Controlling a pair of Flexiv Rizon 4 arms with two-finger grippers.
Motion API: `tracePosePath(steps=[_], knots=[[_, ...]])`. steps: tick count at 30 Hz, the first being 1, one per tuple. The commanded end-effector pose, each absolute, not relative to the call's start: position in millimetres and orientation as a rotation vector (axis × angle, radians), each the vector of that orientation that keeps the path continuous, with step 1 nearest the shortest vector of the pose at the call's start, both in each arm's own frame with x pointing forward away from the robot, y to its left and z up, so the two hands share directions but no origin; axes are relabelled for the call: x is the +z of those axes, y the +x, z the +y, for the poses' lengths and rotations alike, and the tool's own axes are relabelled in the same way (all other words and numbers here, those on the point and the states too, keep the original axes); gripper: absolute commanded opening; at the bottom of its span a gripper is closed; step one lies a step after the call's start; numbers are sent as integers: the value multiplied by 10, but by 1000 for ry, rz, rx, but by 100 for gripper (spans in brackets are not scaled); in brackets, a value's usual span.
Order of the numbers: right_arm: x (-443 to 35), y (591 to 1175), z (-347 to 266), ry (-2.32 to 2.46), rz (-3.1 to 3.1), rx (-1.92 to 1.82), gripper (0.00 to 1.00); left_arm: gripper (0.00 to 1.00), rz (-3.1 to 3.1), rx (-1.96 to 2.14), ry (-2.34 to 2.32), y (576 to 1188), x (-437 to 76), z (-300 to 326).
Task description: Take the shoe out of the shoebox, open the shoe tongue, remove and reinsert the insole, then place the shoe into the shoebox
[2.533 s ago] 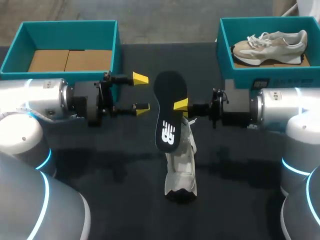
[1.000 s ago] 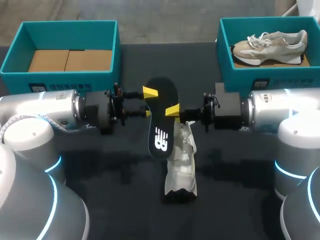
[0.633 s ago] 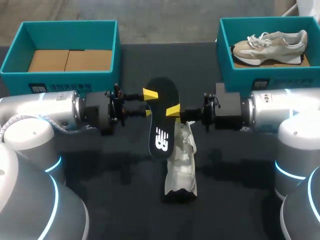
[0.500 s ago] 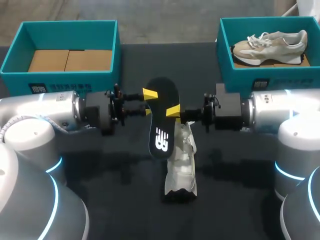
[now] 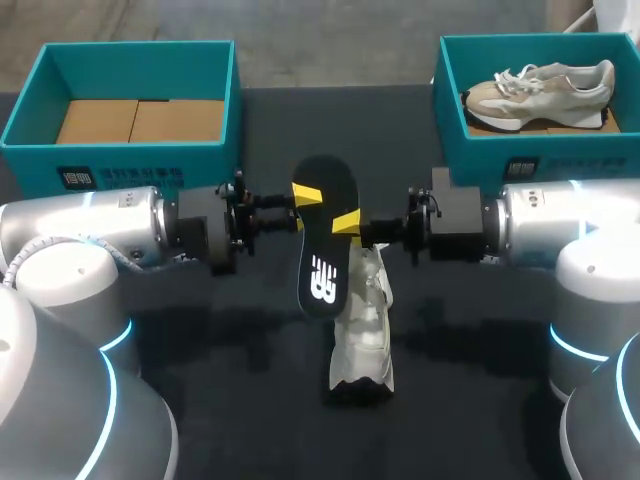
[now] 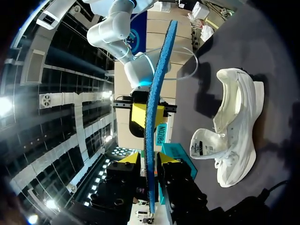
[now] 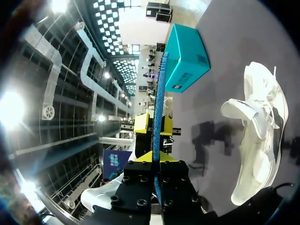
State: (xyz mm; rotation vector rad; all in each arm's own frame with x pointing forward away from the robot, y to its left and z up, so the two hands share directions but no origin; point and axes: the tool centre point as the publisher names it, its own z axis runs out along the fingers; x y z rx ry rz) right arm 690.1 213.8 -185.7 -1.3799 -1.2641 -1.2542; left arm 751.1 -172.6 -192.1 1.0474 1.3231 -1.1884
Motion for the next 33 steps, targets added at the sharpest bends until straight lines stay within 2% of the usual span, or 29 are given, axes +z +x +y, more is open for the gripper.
tracePosePath(steps=[1,13,25,33], knots=[[-1848,6895,2158,-1386,-1267,-1251,0,22,1321,-1187,1045,7528,-1929,-1748],[-1848,6895,2158,-1386,-1267,-1251,0,17,1324,-1188,1051,7553,-1938,-1762],[-1848,6895,2158,-1386,-1267,-1251,0,18,1321,-1189,1067,7580,-1947,-1743],[-1848,6895,2158,-1386,-1267,-1251,0,12,1317,-1191,1077,7587,-1949,-1771]])
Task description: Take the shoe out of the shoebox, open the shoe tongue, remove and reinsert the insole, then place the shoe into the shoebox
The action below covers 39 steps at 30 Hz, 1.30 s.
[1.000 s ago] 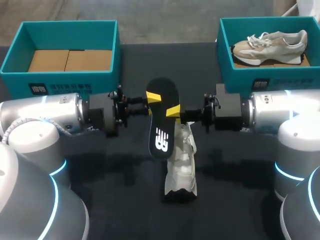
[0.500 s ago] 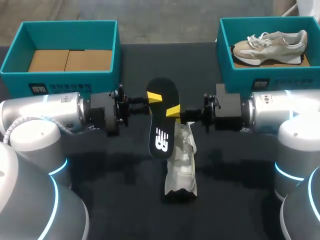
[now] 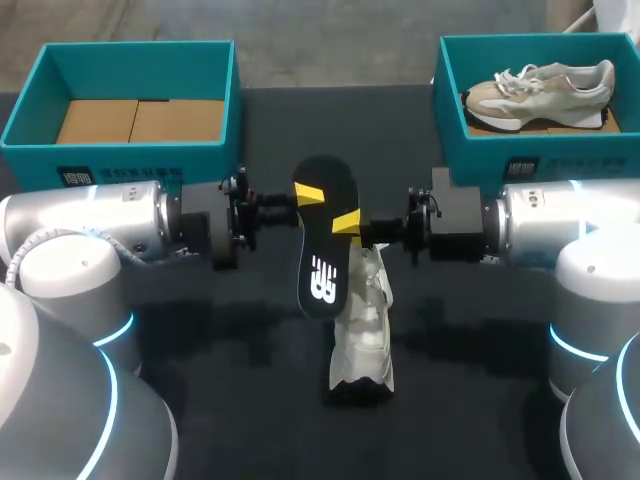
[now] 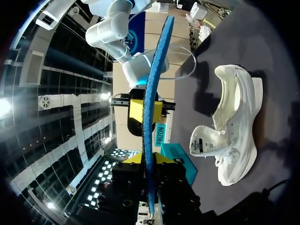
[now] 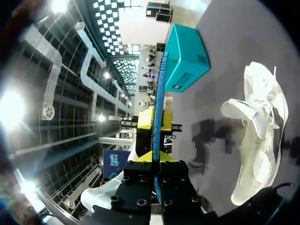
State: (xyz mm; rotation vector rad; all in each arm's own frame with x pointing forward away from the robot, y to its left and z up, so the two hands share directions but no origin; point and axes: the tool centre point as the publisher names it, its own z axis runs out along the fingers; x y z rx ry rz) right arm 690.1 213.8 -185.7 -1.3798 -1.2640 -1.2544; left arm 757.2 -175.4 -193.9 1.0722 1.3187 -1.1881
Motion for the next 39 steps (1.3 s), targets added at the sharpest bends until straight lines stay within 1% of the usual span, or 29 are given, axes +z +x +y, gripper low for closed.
tracePosePath(steps=[1,3,4,5,13,14,15,20,27,39], knots=[[-1848,6895,2158,-1386,-1267,-1251,0,11,1317,-1192,1078,7590,-1953,-1774],[-1848,6895,2158,-1386,-1267,-1251,0,9,1318,-1193,1082,7591,-1960,-1781],[-1848,6895,2158,-1386,-1267,-1251,0,2,1319,-1194,1083,7592,-1964,-1785],[-1848,6895,2158,-1386,-1267,-1251,0,0,1319,-1195,1084,7591,-1967,-1789],[-1848,6895,2158,-1386,-1267,-1251,0,0,1316,-1193,1088,7587,-1971,-1777],[-1848,6895,2158,-1386,-1265,-1251,28,0,1316,-1192,1088,7586,-1970,-1772],[-1848,6895,2158,-1391,-1265,-1249,100,0,1318,-1191,1088,7581,-1969,-1767],[-1876,6886,2111,-1415,-1263,-1245,100,0,1328,-1197,1097,7528,-1951,-1733],[-1950,6898,1857,-1434,-1288,-1269,100,0,1367,-1218,1107,7432,-1936,-1600],[-1970,6890,1476,-1390,-1527,-1281,100,0,1459,-1341,1142,7217,-1954,-1370]])
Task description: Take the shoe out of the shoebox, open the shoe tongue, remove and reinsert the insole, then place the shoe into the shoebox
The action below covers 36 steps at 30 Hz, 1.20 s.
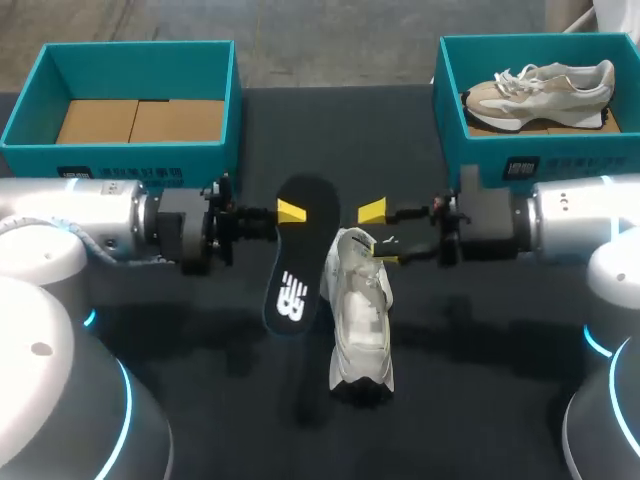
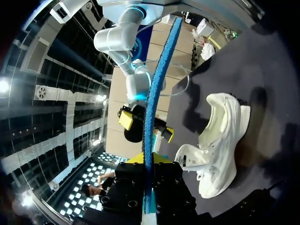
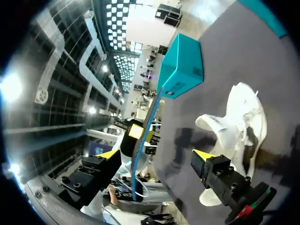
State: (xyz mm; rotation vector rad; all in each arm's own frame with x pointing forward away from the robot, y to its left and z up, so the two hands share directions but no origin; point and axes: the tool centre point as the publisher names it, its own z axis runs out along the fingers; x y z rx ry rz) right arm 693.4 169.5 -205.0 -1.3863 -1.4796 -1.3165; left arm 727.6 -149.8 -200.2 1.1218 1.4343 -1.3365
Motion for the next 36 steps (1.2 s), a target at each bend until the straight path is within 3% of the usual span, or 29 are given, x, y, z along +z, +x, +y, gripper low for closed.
tracePosePath(steps=[1,19,36], knots=[[-1974,6891,1451,-1386,-1542,-1278,100,0,1462,-1359,1148,7192,-1953,-1359],[-1981,6889,1400,-1371,-1570,-1267,100,0,1489,-1436,1209,7030,-1919,-1315],[-2015,6690,1038,-936,-2291,-908,100,0,1694,-1675,1161,6577,-2080,-1273]])
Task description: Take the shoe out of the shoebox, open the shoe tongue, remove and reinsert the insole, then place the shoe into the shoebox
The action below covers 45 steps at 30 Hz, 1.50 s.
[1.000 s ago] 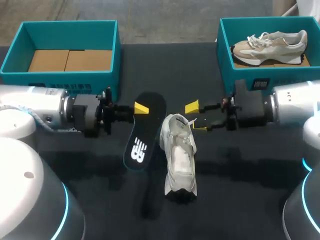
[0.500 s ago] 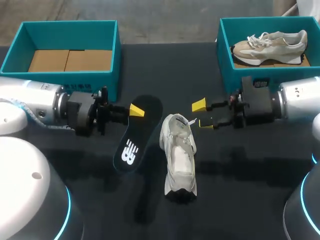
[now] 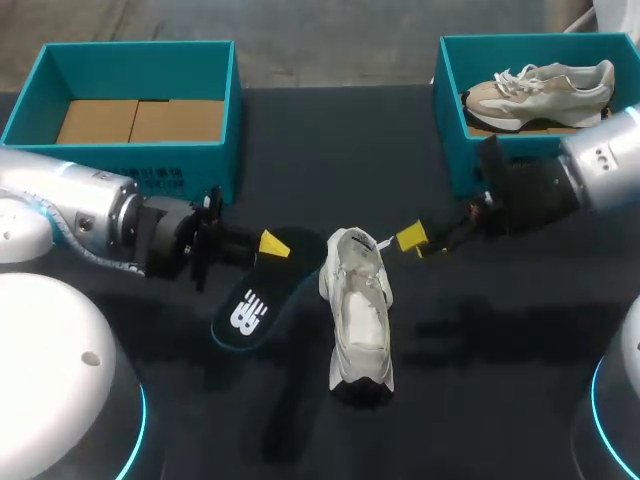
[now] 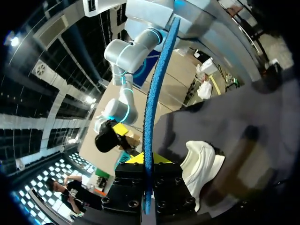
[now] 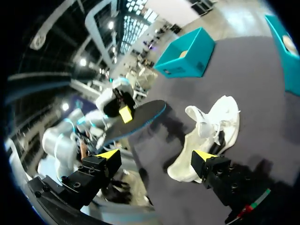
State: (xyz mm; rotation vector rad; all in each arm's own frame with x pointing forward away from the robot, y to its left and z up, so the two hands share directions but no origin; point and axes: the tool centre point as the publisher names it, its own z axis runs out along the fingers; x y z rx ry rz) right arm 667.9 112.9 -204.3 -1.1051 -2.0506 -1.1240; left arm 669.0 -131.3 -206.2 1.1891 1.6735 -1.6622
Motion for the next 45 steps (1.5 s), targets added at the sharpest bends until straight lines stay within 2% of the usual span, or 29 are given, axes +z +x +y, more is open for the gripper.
tracePosePath(steps=[1,6,23,35,45], knots=[[-2042,6685,1023,-921,-2341,-893,100,0,1711,-1681,1151,6545,-2100,-1270],[-2130,6596,942,-776,-2498,-875,100,0,1736,-1780,1108,6418,-2148,-1264],[-2116,6556,955,-733,-2628,-846,100,0,1733,-1801,1101,6373,-2174,-1280],[-2636,6214,796,-683,-3038,-638,100,0,1677,-2084,996,5814,-2385,-1391],[-2636,6214,796,-683,-3038,-638,100,0,1684,-2066,1016,5752,-2406,-1398]])
